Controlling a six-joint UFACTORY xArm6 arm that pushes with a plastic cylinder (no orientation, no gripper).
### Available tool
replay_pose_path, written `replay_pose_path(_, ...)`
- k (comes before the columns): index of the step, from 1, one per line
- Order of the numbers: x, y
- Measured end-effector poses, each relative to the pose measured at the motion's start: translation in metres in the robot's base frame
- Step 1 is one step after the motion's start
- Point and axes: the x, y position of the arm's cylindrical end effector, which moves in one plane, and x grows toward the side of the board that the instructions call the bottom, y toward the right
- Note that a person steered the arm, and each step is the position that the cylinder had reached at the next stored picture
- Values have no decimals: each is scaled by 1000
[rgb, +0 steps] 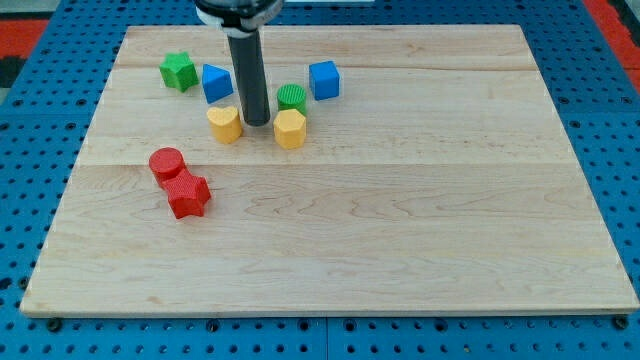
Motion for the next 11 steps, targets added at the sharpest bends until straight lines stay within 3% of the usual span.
replay_pose_path(1, 9, -47)
replay_pose_path(3, -46, -22)
replay_pose_path(4, -56, -50)
replay_pose_path(6, -16, -65)
replay_pose_path(7, -10, -56)
replay_pose_path(9, -32, -107)
replay_pose_path(11, -12, -110)
